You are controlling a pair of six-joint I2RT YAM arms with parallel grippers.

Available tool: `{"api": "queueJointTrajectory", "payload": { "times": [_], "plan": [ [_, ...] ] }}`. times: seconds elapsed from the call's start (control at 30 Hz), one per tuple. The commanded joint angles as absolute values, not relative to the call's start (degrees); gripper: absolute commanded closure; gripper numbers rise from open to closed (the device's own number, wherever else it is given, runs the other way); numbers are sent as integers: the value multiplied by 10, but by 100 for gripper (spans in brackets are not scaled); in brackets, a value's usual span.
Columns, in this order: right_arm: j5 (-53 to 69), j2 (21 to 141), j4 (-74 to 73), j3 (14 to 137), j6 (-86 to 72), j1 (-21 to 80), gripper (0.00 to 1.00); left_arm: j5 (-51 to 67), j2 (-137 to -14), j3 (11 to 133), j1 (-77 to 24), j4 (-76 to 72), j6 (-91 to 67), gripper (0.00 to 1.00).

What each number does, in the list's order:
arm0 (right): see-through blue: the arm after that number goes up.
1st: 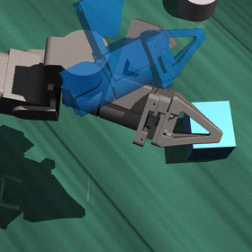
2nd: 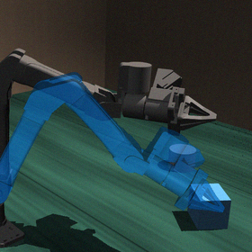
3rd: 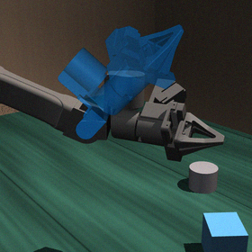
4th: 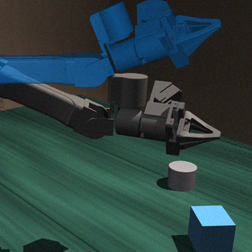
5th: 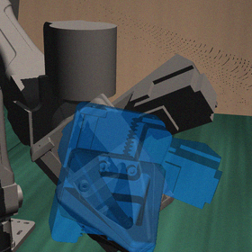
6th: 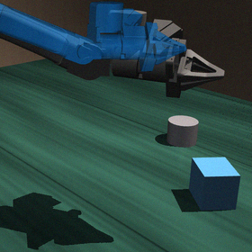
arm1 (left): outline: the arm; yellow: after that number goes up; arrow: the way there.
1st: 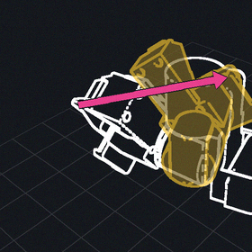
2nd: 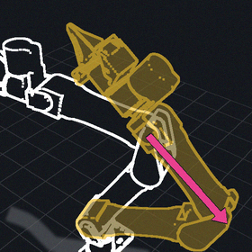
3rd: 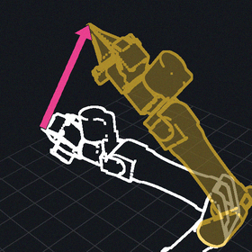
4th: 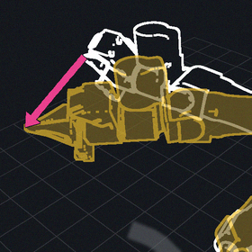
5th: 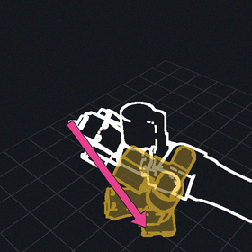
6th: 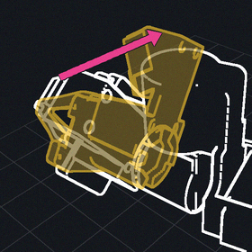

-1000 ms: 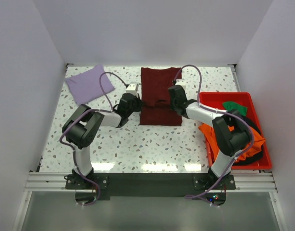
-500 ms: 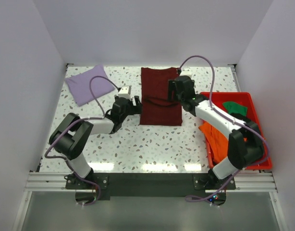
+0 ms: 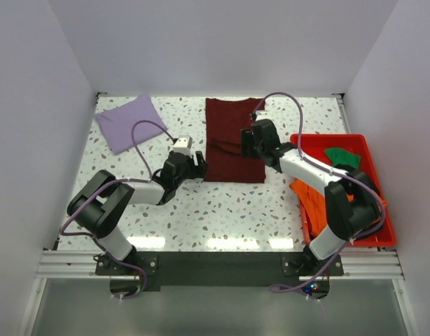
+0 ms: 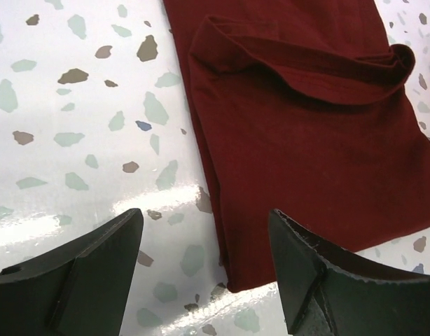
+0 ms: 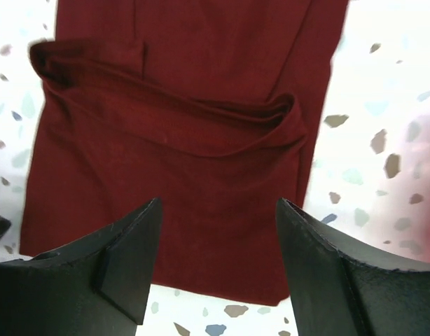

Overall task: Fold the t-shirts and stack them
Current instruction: Fold the tshirt

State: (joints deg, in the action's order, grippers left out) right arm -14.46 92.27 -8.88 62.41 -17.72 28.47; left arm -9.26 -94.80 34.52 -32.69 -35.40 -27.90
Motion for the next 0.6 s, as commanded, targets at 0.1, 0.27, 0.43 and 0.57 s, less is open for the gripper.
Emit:
{"api": "queueJointTrajectory", "payload": {
  "times": [0.1, 0.27, 0.43, 0.57],
  "plan": [
    [-101, 983, -68, 663, -177, 283, 32, -91, -965, 356, -350, -383, -288, 25],
    [-100, 1041, -82, 698, -170, 282, 33, -112, -987, 372, -373, -366, -283, 26],
    [-100, 1074, -88, 722, -168, 283, 34, -122, -998, 377, -383, -359, -282, 26],
    [-111, 1102, -104, 754, -159, 282, 34, -121, -1007, 376, -391, -359, -283, 27]
  ]
}}
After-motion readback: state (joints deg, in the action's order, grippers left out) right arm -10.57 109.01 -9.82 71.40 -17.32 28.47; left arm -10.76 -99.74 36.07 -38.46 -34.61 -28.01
